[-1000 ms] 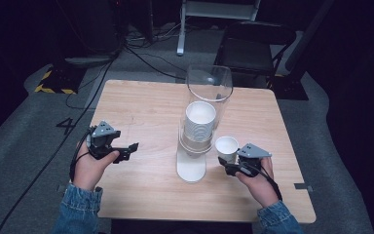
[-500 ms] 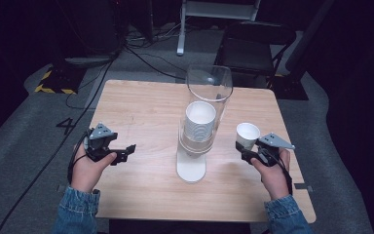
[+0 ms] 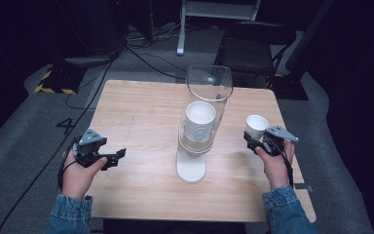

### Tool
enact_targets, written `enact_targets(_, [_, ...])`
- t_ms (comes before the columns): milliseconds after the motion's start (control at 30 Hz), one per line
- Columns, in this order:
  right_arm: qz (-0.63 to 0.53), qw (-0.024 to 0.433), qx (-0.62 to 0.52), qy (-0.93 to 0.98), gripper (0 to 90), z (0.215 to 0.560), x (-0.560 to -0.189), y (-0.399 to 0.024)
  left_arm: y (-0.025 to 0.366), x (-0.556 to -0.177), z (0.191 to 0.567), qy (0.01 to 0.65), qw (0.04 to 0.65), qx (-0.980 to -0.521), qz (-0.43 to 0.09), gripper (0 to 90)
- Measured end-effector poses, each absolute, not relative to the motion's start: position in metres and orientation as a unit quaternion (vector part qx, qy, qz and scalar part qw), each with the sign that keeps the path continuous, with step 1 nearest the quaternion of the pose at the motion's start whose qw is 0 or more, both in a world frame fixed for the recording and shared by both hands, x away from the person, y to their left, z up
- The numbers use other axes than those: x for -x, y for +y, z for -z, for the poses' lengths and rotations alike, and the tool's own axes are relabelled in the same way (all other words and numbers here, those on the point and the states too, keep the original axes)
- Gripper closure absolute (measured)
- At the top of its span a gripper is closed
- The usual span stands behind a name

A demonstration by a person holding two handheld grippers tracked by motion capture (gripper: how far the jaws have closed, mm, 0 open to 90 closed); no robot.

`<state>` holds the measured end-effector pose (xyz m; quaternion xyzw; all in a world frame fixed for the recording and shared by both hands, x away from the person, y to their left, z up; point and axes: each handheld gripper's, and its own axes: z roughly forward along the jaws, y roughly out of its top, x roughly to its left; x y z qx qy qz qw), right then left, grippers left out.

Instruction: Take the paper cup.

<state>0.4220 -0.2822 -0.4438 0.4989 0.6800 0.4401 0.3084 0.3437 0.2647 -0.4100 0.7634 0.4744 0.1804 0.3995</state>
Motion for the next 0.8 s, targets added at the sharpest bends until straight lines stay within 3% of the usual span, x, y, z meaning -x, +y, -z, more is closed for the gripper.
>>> enact_targets(433, [-0.432, 0.321, -0.491, 0.685, 32.0, 0.46, -0.454, -0.28, 0.285, -0.325, 0.417, 0.505, 0.395, -0.744, -0.186, 17.3])
enact_targets(800, [-0.41, 0.293, -0.497, 0.707, 31.9, 0.48, -0.468, -0.278, 0.286, -0.324, 0.424, 0.502, 0.39, -0.751, -0.181, 17.4])
